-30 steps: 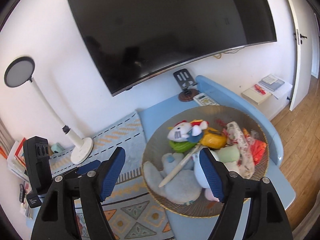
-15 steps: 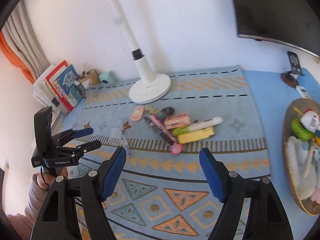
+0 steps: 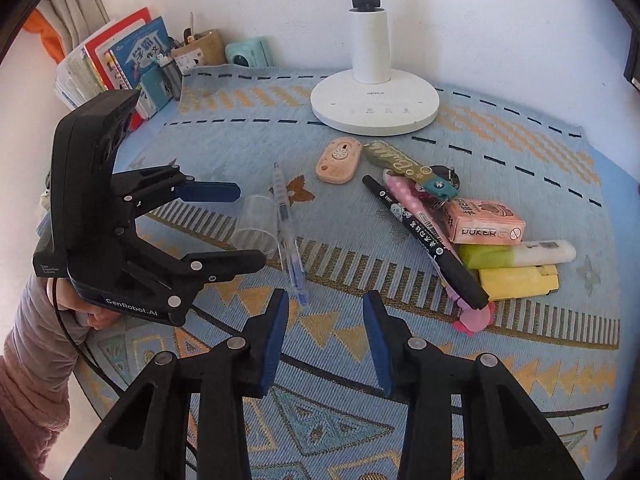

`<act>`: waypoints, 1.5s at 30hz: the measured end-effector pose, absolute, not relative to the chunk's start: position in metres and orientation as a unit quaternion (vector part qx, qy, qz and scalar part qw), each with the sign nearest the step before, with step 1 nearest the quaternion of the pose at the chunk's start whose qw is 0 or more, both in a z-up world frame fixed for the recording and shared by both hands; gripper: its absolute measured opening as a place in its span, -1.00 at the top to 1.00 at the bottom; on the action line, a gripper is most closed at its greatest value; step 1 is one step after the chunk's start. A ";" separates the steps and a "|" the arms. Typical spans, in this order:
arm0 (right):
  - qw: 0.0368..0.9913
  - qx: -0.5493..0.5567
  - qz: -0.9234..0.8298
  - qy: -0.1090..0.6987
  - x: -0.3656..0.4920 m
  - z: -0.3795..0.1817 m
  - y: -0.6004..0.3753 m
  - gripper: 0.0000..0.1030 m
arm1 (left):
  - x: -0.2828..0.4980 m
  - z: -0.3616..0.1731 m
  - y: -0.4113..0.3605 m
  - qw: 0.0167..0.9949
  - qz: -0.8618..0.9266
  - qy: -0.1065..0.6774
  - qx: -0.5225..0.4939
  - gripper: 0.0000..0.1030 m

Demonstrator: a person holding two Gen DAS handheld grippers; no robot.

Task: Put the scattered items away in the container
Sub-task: 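Return both grippers to the rug over the cup and pens, then grasp the clear plastic cup with the left gripper while the right grasps the blue pen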

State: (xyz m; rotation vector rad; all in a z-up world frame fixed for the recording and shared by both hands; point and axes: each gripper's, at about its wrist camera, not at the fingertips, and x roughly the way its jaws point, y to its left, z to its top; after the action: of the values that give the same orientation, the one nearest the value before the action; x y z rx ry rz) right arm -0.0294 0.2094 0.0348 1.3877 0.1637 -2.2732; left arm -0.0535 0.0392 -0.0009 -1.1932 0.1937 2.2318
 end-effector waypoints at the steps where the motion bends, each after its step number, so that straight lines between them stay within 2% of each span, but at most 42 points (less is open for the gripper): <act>1: 0.232 0.507 -0.827 0.063 -0.032 0.033 0.208 0.20 | -0.053 -0.001 0.041 0.297 0.839 0.078 -0.450 -0.48; 3: 0.233 0.511 -0.825 0.066 -0.036 0.030 0.204 0.16 | -0.051 0.000 0.043 0.298 0.843 0.085 -0.440 -0.45; 4: 0.234 0.512 -0.824 0.067 -0.038 0.029 0.201 0.16 | -0.049 0.001 0.045 0.299 0.844 0.089 -0.436 -0.36; 6: 0.231 0.514 -0.823 0.068 -0.041 0.027 0.198 0.04 | -0.048 0.000 0.048 0.296 0.844 0.098 -0.437 0.44; 8: 0.230 0.517 -0.821 0.067 -0.044 0.025 0.195 -0.05 | -0.048 -0.001 0.049 0.291 0.846 0.101 -0.436 0.43; 13: 0.240 0.498 -0.829 0.082 -0.044 0.028 0.184 -0.05 | -0.044 0.003 0.031 0.256 0.854 0.090 -0.443 0.43; 20: 0.231 0.496 -0.830 0.110 -0.075 0.008 0.162 -0.05 | -0.034 0.017 -0.011 0.230 0.878 0.009 -0.419 0.43; 24: 0.228 0.483 -0.836 0.122 -0.077 0.000 0.152 -0.05 | -0.043 0.004 -0.018 0.230 0.870 -0.022 -0.435 0.43; 26: 0.223 0.472 -0.842 0.138 -0.072 0.000 0.149 0.05 | -0.043 0.005 -0.016 0.229 0.872 -0.019 -0.433 0.43; 28: 0.226 0.466 -0.845 0.135 -0.069 0.000 0.148 0.25 | -0.041 0.006 -0.014 0.230 0.873 -0.012 -0.429 0.43; 29: 0.224 0.462 -0.847 0.136 -0.068 0.000 0.147 0.40 | -0.041 0.005 -0.013 0.226 0.874 -0.009 -0.430 0.43; 30: 0.225 0.462 -0.847 0.137 -0.066 0.000 0.146 0.72 | -0.041 0.005 -0.013 0.223 0.874 -0.007 -0.431 0.43; 34: 0.232 0.471 -0.840 0.139 -0.062 0.000 0.146 0.71 | -0.041 0.004 -0.013 0.223 0.873 -0.007 -0.434 0.43; 39: 0.261 0.494 -0.828 0.048 -0.056 0.009 0.176 0.71 | -0.037 0.005 -0.010 0.222 0.876 0.004 -0.429 0.43; 45: 0.250 0.467 -0.847 0.038 -0.028 0.036 0.203 0.71 | -0.025 0.016 0.003 0.232 0.875 -0.009 -0.425 0.43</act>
State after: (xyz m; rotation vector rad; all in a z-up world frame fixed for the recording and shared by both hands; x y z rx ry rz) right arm -0.0281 0.2026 0.0363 1.2709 0.1038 -2.3068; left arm -0.0251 0.0025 0.0156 -1.1685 -0.0256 2.4047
